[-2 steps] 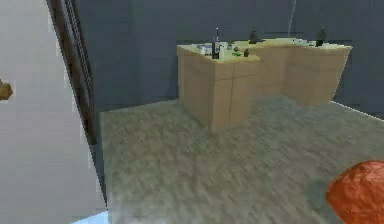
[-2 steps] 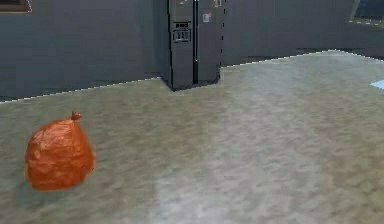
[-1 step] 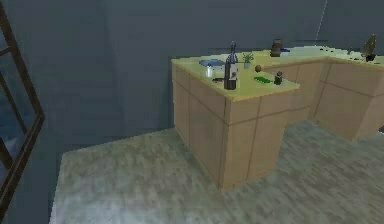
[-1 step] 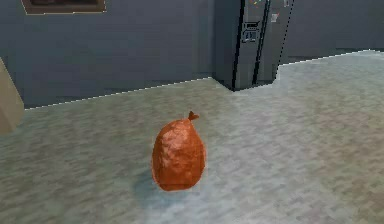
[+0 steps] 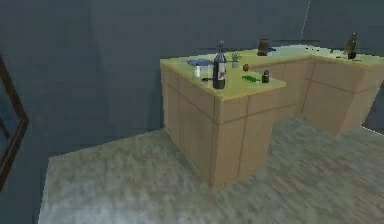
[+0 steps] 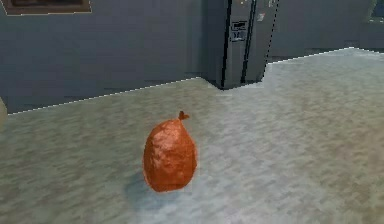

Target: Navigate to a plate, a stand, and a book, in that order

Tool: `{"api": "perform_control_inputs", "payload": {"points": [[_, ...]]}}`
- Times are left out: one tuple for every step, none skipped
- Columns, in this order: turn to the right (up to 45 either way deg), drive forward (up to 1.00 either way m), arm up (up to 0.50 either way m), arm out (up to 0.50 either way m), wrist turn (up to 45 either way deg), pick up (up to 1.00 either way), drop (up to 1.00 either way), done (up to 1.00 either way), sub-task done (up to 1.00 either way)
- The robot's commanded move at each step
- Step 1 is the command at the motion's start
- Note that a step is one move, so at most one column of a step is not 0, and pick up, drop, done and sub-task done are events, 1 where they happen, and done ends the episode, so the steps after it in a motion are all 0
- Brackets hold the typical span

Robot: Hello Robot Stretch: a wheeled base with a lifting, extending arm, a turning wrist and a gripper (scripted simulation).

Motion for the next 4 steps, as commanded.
{"api": "perform_control_inputs", "payload": {"points": [[0.0, 0.15, 0.00, 0.00, 0.0, 0.00, 0.00, 0.00, 0.00], [-18.0, 0.00, 0.00, 0.00, 0.0, 0.00, 0.00, 0.00, 0.00], [0.0, 1.00, 0.00, 0.00, 0.0, 0.00, 0.00, 0.00, 0.00], [0.0, 0.05, 0.00, 0.00, 0.0, 0.00, 0.00, 0.00, 0.00]]}}
